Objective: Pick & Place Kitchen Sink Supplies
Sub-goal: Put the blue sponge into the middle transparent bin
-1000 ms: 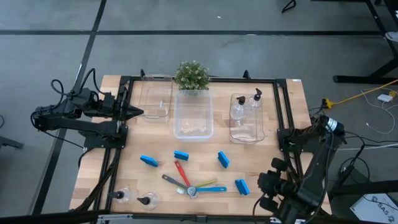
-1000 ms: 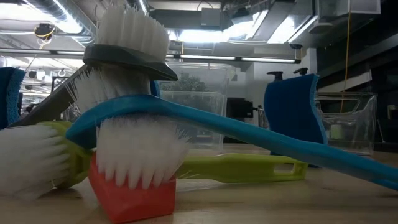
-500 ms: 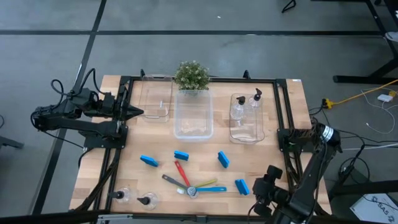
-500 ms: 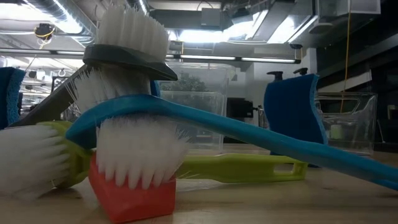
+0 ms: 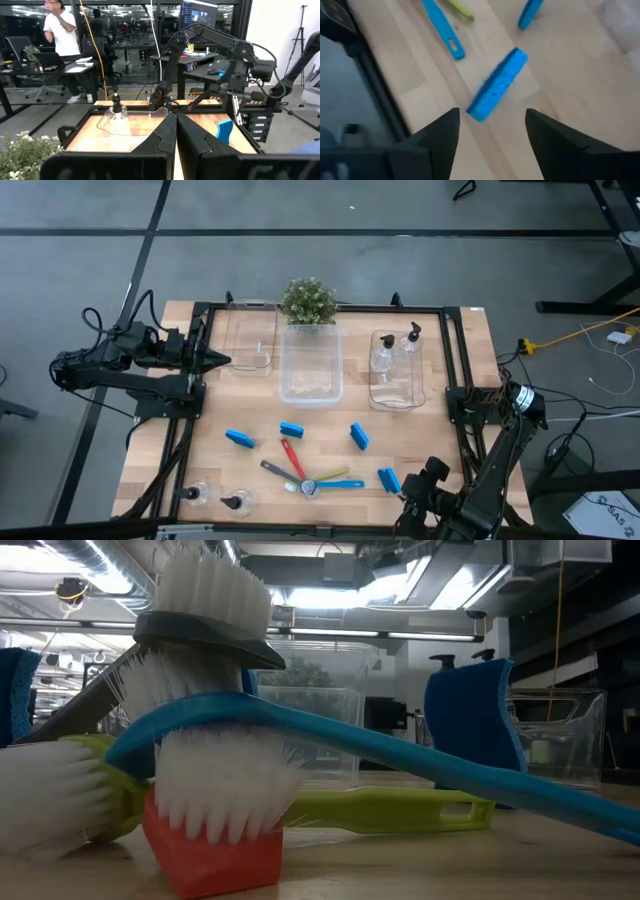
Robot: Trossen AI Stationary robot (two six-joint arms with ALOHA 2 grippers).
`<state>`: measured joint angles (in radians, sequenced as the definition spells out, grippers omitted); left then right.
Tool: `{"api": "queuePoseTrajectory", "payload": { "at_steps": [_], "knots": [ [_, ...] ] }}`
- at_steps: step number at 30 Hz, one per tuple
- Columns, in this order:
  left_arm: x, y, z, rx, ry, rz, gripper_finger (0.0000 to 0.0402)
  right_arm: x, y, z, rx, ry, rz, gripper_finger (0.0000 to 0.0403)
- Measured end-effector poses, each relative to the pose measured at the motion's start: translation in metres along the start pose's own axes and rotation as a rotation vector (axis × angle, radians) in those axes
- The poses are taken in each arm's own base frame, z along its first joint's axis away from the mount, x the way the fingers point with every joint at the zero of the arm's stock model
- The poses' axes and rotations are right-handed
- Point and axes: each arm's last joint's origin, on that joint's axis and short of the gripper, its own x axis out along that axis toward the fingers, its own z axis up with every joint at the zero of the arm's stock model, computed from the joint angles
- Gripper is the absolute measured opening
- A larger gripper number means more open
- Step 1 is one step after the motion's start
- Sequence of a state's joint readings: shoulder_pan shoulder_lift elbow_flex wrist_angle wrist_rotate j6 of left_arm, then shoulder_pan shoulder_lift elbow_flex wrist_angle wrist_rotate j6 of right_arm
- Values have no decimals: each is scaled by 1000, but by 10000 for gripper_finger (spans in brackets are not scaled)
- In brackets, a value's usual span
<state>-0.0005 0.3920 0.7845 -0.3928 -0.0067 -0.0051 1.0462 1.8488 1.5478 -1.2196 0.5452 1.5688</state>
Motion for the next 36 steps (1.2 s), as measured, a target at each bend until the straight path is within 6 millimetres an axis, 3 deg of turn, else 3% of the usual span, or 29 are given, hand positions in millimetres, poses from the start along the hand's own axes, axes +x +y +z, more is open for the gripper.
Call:
{"api": "queuePoseTrajectory", "payload": {
  "at_steps": [8, 18, 28, 36],
  "knots": [
    [0, 0, 0, 0, 0, 0, 6, 5, 5, 4, 97, -40, 23, 216],
    [0, 0, 0, 0, 0, 0, 6, 31, 11, 2, 97, -20, -57, 220],
    [0, 0, 0, 0, 0, 0, 6, 43, 11, -1, 101, 13, -115, 219],
    [0, 0, 0, 0, 1, 0, 6, 49, 12, -1, 73, 6, -142, 157]
  ]
}}
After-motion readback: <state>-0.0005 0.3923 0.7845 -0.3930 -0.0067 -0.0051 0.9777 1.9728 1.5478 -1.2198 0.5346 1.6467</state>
